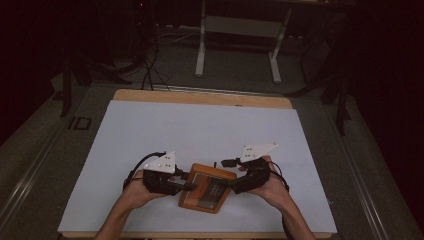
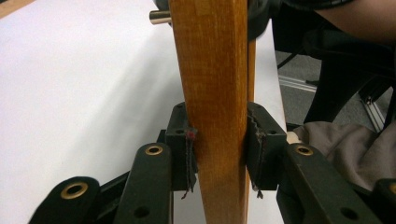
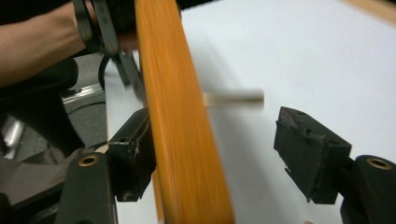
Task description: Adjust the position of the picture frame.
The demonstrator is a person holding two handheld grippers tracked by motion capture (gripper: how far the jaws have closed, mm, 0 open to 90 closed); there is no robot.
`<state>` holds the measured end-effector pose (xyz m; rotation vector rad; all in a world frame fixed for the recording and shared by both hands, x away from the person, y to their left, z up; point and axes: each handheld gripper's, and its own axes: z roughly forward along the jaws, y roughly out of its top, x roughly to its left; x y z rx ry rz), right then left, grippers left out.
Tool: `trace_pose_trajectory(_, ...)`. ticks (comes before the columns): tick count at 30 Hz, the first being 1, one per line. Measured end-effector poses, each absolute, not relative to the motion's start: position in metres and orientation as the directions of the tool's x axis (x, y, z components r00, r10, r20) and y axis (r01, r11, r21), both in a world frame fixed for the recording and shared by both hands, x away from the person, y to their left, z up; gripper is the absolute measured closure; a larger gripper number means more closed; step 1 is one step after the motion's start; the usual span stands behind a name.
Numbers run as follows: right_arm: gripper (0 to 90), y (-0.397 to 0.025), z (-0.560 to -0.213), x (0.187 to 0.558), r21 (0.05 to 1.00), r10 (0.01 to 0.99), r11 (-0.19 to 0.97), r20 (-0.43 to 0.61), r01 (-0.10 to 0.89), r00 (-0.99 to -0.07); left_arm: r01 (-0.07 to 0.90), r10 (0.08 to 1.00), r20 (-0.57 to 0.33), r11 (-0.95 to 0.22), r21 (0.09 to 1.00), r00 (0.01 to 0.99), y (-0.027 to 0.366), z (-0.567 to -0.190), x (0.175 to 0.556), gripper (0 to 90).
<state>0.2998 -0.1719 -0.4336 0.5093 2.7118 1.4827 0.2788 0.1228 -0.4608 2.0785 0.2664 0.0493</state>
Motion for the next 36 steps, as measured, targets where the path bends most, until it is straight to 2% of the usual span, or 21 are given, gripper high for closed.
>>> trace_pose_trajectory(2, 35.9, -0.176, -0.445, 0.300, 0.817, 0.280, 0.488, 0.189, 0.309, -0.941, 0.181, 0.217, -0.085, -0.470, 0.864, 0.972, 0.125, -0.463, 0.278, 66.7)
trace_pose_trajectory(5, 47.7, -0.180, -0.465, 0.298, 0.808, 0.249, 0.462, 0.279, 0.367, -0.928, 0.197, 0.227, -0.100, -0.458, 0.867, 0.969, 0.128, -0.466, 0.278, 66.7)
trace_pose_trajectory(11, 55.7, -0.178, -0.486, 0.293, 0.803, 0.231, 0.433, 0.342, 0.411, -0.911, 0.218, 0.240, -0.120, -0.441, 0.871, 0.963, 0.132, -0.469, 0.277, 66.9)
trace_pose_trajectory(12, 66.8, -0.176, -0.490, 0.291, 0.802, 0.211, 0.437, 0.350, 0.408, -0.913, 0.227, 0.245, -0.128, -0.436, 0.871, 0.961, 0.133, -0.470, 0.277, 67.0)
trace_pose_trajectory(20, 67.5, -0.178, -0.484, 0.291, 0.810, 0.228, 0.427, 0.333, 0.402, -0.915, 0.287, 0.252, -0.200, -0.382, 0.878, 0.947, 0.136, -0.477, 0.283, 68.3)
trace_pose_trajectory(27, 66.6, -0.193, -0.474, 0.307, 0.832, 0.245, 0.335, 0.377, 0.443, -0.893, 0.350, 0.276, -0.271, -0.294, 0.889, 0.922, 0.128, -0.478, 0.299, 68.0)
trace_pose_trajectory(36, 64.5, -0.206, -0.475, 0.332, 0.821, 0.316, 0.254, 0.429, 0.512, -0.846, 0.452, 0.323, -0.374, -0.217, 0.865, 0.870, 0.118, -0.487, 0.325, 66.8)
